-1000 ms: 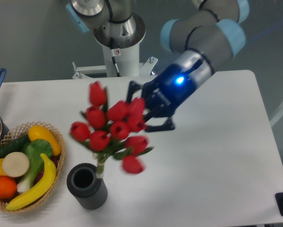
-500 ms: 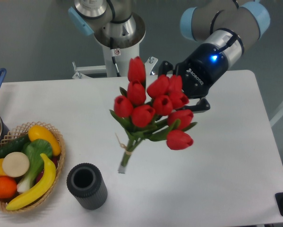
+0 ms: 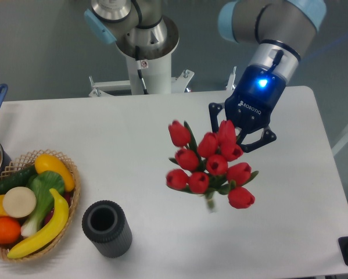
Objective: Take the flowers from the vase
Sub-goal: 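Carry the tulip bouquet away from the vase over the table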
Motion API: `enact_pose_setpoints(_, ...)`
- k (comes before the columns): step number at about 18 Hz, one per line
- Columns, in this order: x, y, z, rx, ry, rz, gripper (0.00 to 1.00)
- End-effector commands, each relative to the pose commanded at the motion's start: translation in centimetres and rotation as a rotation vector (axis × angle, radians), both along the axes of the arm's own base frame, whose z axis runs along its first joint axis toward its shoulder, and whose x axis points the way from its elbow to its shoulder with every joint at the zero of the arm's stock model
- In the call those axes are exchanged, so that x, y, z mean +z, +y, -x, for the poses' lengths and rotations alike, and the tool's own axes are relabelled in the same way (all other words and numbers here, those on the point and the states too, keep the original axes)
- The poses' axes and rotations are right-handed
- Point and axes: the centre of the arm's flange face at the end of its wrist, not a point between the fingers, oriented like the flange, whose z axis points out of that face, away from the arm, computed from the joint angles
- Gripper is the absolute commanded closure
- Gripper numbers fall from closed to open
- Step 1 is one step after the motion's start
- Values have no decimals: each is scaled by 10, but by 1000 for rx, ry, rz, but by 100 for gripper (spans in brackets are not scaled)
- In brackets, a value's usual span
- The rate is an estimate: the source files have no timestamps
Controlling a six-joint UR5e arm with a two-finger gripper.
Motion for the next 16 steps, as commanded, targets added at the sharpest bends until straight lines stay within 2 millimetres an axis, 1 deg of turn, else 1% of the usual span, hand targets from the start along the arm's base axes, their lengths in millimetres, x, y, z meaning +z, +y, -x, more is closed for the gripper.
enact_pose_setpoints(2,-10,-6,-10,17,-20,49,93)
enact_pose_setpoints(3,-10,-9,-15,27,-19,75,93)
enact_pose_setpoints(4,-14,-13,-15,50,-14,132,94)
enact_pose_setpoints(6,-23,-22,-15,96,-2,271,91)
enact_pose_setpoints(8,-34,-19,-22,99,-12,379,90)
enact_pose_setpoints(10,-37,-15,-26,98,-14,463,89)
enact_pose_setpoints(12,-31,-16,-23,98,-34,531,88)
enact_pose_setpoints(14,-25,-14,-15,85,-59,573,87)
enact_pose_setpoints(16,-22,-15,-14,74,-58,603,88)
